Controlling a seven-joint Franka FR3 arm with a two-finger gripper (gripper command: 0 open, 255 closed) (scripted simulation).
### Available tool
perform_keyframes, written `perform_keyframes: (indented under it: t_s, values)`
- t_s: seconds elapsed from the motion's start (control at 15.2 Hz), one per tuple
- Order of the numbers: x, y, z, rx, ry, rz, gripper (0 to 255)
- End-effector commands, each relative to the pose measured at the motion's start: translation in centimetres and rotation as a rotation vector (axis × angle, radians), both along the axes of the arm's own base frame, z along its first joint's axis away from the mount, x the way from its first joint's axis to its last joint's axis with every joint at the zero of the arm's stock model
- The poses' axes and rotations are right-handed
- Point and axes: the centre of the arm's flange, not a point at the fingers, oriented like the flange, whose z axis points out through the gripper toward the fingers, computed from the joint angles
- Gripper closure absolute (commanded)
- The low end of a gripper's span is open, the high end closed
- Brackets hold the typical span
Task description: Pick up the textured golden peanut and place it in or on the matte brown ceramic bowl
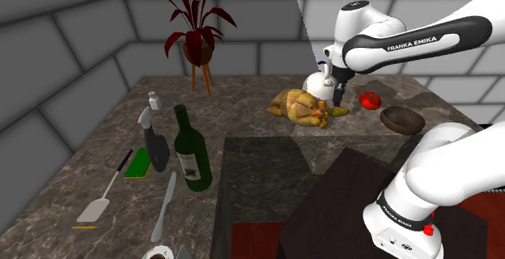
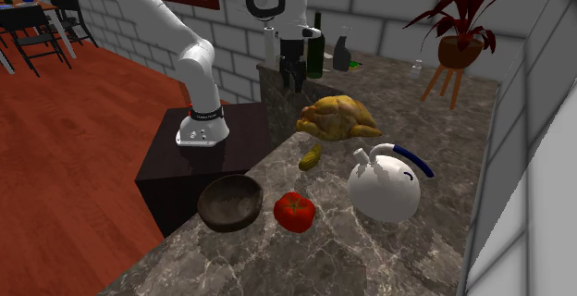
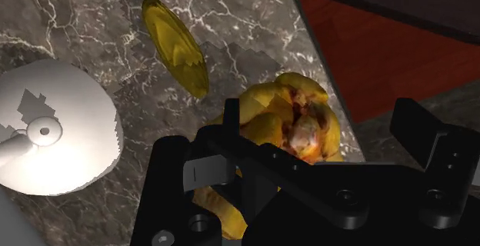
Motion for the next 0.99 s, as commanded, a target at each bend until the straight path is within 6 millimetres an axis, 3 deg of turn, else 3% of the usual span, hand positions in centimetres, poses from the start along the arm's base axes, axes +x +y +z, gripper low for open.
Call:
perform_keyframes:
  t_s: [0.0, 0.92]
  values:
    - [0.4, -1.7, -2.1, -0.015, 0.011, 0.051, 0]
    - [4.9, -12.8, -14.4, -0.113, 0.094, 0.370, 0]
